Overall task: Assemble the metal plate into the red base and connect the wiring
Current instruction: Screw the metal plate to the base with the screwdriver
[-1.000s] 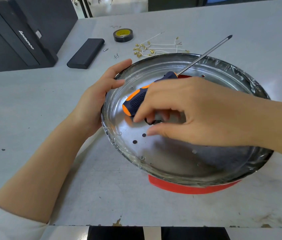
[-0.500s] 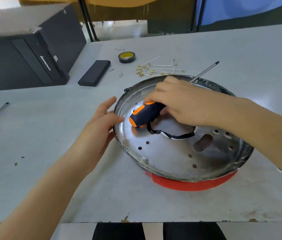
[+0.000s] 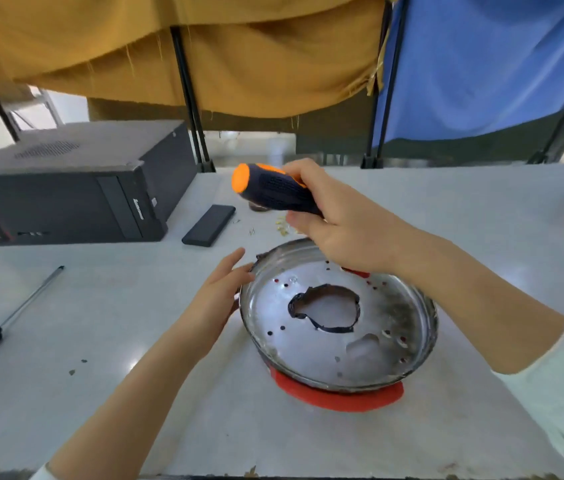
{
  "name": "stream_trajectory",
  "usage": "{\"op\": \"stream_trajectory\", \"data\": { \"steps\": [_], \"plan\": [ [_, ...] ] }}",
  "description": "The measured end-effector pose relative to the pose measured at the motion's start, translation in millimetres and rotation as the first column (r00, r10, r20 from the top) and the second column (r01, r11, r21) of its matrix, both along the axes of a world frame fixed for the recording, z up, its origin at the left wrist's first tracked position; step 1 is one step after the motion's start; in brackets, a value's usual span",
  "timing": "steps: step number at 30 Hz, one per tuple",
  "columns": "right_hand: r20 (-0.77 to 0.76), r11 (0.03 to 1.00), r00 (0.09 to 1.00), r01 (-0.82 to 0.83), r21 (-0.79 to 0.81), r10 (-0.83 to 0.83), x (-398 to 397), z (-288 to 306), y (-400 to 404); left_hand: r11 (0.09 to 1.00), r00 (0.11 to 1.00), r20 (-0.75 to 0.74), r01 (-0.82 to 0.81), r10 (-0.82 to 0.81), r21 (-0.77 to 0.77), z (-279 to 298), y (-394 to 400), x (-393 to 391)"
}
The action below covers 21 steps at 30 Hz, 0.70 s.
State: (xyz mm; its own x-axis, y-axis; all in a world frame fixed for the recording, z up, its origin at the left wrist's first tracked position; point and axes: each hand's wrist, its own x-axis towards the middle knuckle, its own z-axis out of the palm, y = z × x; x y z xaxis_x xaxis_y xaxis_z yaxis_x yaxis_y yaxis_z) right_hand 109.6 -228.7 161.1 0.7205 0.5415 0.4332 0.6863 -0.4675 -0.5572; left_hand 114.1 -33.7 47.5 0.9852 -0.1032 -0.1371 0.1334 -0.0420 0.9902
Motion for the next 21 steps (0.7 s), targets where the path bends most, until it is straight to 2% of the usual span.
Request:
{"op": "stream_trajectory", "data": {
  "steps": [3,7,13,17,21],
  "plan": [
    [-0.059,0.985,0.994,-0.079,0.151,0.089,-12,15,12,0.998,0.998,-0.016,0.066,-0.066,-0.014,3,1,-14],
    [-0.116,0.919,0.969,-0.165,0.359,0.219,-21,28,29,0.99,0.989,-0.061,0.136,-0.137,-0.023,1,-3,-32],
    [-0.142,0.845,0.954,-0.158,0.511,0.265,-29,26,40,0.984,0.981,-0.098,0.161,-0.168,-0.082,-7,-9,-45],
    [-0.127,0.802,0.973,-0.082,0.592,0.193,-33,25,44,0.979,0.986,-0.114,0.103,-0.124,-0.175,-12,-16,-50],
    [-0.164,0.634,0.97,0.014,0.773,0.179,-37,23,45,0.96,0.989,-0.147,-0.074,0.035,-0.27,-10,-30,-54]
  ]
}}
